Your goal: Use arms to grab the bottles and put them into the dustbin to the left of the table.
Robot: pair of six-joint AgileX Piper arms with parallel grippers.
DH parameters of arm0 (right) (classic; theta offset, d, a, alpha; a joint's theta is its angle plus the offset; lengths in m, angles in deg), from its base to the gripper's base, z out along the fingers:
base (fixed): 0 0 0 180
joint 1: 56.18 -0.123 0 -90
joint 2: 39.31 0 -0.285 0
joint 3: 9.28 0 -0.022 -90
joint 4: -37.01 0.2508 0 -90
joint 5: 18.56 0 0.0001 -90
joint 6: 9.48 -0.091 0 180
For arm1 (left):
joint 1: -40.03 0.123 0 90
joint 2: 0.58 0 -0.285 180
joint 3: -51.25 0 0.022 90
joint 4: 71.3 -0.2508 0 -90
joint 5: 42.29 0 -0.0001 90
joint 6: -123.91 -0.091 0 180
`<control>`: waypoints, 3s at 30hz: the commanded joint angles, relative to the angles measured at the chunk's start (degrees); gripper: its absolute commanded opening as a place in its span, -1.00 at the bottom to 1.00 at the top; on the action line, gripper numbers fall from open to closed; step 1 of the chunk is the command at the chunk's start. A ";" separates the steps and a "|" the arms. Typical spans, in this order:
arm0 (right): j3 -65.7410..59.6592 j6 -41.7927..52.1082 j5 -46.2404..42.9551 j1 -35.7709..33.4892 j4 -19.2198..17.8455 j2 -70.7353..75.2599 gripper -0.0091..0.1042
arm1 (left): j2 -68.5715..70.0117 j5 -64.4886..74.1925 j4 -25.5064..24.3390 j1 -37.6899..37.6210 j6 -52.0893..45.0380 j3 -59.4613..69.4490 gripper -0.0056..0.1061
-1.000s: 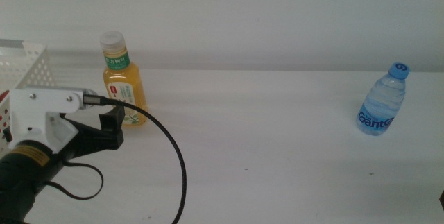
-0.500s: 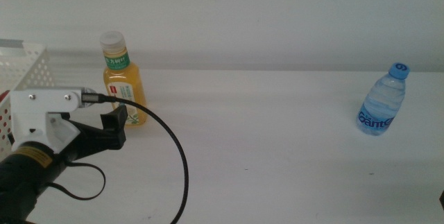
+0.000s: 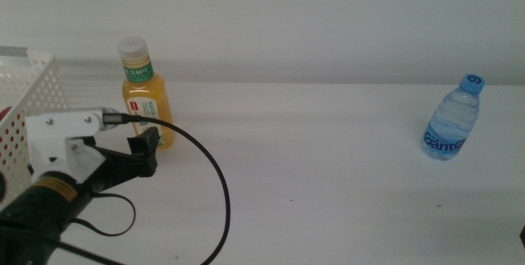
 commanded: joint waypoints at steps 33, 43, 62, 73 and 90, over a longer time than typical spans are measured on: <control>-2.43 0.54 -0.68 0.18 -0.18 2.27 0.78 | -20.87 -16.89 0.49 -0.30 -1.82 -11.59 0.78; -2.43 0.54 -0.68 0.18 -0.18 2.27 0.78 | -22.99 -17.29 1.54 -0.30 -1.82 -13.53 0.78; -2.43 0.54 -0.68 0.18 -0.18 2.27 0.78 | -27.52 -16.19 2.60 -0.30 -1.57 -18.39 0.78; -2.43 0.54 -0.68 0.18 -0.18 2.27 0.78 | -31.07 -16.13 3.82 -0.30 -1.69 -22.32 0.78; -2.43 0.54 -0.68 0.18 -0.18 2.27 0.78 | -36.22 -16.06 3.54 -0.30 -5.01 -28.09 0.78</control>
